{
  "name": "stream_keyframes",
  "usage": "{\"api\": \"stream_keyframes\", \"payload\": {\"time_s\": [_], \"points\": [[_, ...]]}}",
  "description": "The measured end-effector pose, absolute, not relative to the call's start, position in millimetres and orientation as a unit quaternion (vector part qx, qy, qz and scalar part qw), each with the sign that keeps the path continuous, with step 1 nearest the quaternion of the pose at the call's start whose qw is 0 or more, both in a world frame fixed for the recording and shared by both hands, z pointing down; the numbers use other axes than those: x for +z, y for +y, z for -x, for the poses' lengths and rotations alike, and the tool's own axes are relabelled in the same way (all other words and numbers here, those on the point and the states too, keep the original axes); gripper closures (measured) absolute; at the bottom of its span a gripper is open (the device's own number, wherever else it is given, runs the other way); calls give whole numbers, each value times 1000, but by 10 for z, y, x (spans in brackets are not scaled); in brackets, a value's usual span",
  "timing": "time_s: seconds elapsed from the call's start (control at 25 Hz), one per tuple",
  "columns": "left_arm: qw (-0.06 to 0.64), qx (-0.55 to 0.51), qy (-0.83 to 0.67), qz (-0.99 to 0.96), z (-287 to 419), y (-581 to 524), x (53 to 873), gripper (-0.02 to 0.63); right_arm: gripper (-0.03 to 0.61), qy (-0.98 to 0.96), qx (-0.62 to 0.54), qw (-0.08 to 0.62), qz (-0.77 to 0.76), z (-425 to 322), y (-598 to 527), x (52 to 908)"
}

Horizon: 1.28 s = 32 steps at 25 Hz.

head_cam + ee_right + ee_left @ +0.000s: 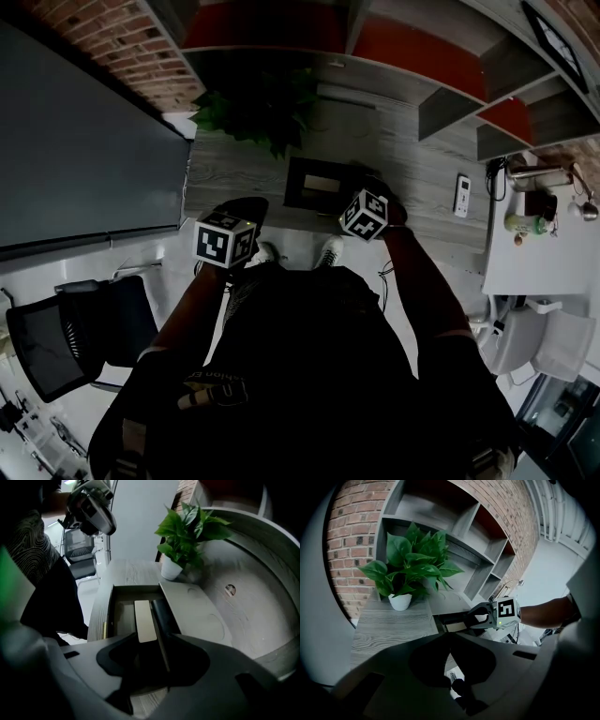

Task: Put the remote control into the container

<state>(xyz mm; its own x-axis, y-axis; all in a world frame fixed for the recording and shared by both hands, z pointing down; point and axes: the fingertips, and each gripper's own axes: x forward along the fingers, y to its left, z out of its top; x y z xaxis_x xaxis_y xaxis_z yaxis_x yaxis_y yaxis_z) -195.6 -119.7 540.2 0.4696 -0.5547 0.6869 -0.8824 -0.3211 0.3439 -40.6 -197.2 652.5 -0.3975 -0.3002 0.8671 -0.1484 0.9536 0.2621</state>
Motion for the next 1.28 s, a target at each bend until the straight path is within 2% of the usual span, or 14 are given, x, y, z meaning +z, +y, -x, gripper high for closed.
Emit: {"api": "stream_keyframes", "payload": {"time_s": [0.24,0.4,0.56,0.84,1.16,1.28], "points": [[333,256,-437,-795,1685,-1329,5418,607,385,-865,49,436,-243,93,-1999,6245],[328,266,-421,-803,1471,-1395,5478,607,385,-845,152,382,-342,-522,-2047,6245],[354,241,-417,-802,1255,-1520,5495,607,385,-786,200,371,-452,-1519,-2221,6429],[350,259,-400,-807,819,-1704,5532,607,385,-694,241,362,-573,-3021,-2549,6539],[350,269,-403,-802,524,-1877,5544,607,382,-660,259,376,-597,-3667,-2873,6684],[353,269,-408,-798,487,-1908,5545,607,361,-645,263,394,-600,-3802,-2919,6771]]}}
